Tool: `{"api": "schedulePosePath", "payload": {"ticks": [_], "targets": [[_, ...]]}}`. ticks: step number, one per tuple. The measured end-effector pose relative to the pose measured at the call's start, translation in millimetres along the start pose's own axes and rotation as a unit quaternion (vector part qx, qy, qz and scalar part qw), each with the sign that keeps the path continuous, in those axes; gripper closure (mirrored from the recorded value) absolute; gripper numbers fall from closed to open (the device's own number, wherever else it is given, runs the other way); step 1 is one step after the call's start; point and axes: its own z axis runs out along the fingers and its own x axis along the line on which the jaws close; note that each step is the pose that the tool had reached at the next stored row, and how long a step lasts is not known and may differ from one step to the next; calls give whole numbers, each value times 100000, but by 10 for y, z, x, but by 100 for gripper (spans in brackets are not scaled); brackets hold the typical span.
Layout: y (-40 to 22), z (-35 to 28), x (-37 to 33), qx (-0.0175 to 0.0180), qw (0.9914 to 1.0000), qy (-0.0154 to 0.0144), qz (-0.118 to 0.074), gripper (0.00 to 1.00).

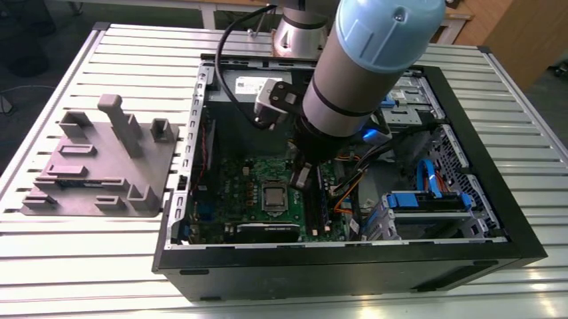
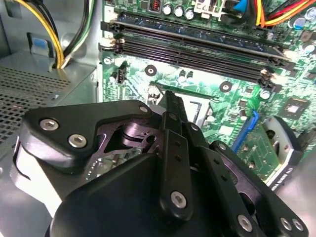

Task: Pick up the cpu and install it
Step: 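Install the first cpu locking lever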

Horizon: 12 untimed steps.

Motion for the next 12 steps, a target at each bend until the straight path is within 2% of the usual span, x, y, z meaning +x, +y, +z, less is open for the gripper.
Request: {"api": "schedulePosePath", "payload": {"ticks": [4,7,9,12], "targets": [[0,7,1,-154,99957,567,-2857,90],[-3,16,1,-134,99871,784,-5017,90],[-3,21,2,81,99803,833,-6211,90],[-4,29,3,697,99719,718,-7421,90]]}}
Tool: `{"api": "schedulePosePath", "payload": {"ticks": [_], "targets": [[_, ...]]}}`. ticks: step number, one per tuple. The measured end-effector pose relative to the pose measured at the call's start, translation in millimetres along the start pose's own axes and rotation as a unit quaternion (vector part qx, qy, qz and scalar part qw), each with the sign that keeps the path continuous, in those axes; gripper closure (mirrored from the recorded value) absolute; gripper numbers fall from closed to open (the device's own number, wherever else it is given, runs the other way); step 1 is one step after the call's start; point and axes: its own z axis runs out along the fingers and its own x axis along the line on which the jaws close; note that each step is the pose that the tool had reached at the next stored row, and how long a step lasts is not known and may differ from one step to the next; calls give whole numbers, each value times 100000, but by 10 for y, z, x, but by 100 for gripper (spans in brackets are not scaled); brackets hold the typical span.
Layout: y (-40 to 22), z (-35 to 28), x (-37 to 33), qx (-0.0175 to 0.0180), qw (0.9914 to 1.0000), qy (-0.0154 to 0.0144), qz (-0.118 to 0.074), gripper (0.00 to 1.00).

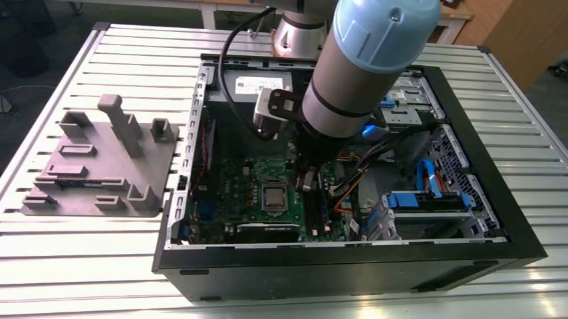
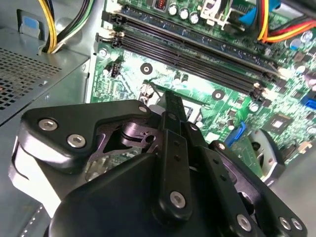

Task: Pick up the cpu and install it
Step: 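Install the first cpu locking lever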

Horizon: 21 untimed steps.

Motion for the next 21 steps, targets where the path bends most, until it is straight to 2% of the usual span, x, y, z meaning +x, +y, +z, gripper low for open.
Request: {"api": "schedulePosePath", "payload": {"ticks": [3,5,9,14,21], "targets": [[6,4,2,775,99995,-195,-585,90],[14,5,6,868,99993,-235,-719,90],[36,7,14,1328,99982,-275,-1300,90],[39,8,17,1420,99938,-219,-3226,90],[76,20,34,1364,99897,-155,-4316,90]]}}
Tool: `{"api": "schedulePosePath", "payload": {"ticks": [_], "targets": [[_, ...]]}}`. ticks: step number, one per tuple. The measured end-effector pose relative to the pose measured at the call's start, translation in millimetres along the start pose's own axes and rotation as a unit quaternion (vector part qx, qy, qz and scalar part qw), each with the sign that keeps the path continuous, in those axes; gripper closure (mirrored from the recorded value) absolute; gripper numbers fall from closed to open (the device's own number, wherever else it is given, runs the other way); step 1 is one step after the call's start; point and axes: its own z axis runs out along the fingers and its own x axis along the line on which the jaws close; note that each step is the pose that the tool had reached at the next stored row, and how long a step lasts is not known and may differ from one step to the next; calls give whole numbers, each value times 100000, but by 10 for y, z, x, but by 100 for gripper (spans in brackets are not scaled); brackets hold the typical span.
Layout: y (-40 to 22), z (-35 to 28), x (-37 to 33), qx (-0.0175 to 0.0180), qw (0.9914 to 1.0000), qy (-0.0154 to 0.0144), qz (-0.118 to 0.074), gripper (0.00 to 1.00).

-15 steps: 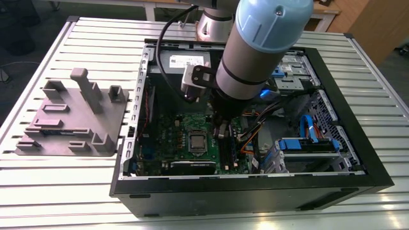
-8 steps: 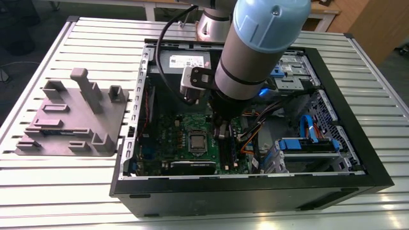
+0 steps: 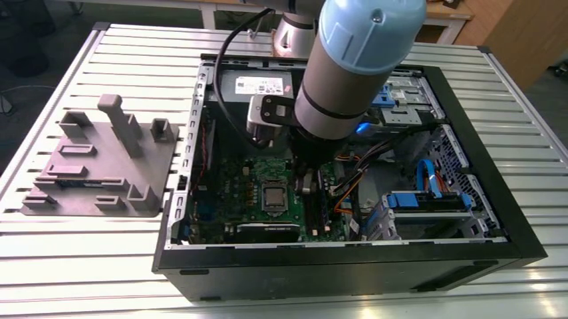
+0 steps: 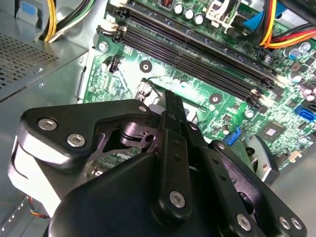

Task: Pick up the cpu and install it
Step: 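Install the first cpu locking lever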

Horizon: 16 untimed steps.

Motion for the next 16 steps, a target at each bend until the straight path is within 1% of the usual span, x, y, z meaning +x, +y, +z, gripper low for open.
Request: {"api": "schedulePosePath", "payload": {"ticks": [3,7,9,12,13,14,15,16], "targets": [[2,2,11,49,99996,59,-854,90],[-2,14,32,192,99989,107,-1470,90],[-4,25,38,248,99984,217,-1784,90],[-5,38,41,276,99973,641,-2208,90],[-5,39,42,277,99967,901,-2375,90],[-6,41,43,286,99958,1237,-2610,90],[-6,44,43,266,99947,1448,-2913,90],[-6,47,43,248,99934,1506,-3288,90]]}}
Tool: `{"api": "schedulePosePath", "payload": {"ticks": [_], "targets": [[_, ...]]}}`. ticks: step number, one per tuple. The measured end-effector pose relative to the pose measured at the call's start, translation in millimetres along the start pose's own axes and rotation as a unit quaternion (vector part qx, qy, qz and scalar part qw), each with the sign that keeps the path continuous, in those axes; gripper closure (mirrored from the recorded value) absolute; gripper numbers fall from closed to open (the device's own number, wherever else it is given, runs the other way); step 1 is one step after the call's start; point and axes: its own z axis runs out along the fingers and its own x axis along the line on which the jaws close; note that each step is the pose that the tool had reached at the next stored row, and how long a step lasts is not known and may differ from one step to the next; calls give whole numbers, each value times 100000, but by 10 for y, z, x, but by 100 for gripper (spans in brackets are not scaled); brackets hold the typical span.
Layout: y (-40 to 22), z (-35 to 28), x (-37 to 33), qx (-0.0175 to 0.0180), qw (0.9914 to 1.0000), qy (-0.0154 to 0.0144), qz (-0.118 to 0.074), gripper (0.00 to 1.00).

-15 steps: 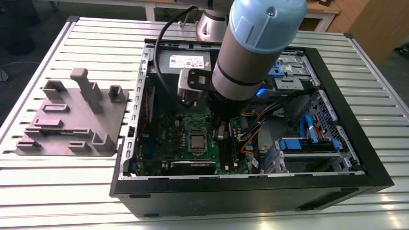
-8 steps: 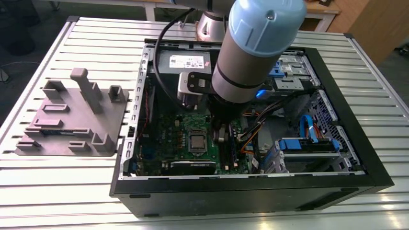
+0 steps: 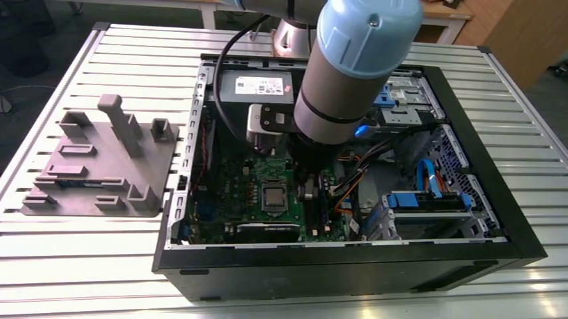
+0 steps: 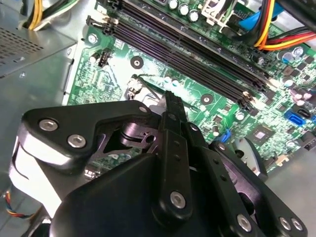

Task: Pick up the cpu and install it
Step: 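Install the first cpu locking lever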

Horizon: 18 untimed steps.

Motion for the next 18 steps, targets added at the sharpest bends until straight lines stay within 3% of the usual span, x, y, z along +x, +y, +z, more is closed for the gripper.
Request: {"api": "schedulePosePath", "payload": {"ticks": [9,18], "targets": [[-2,19,36,748,99977,108,-1999,90],[0,79,86,783,99961,152,-2667,90]]}}
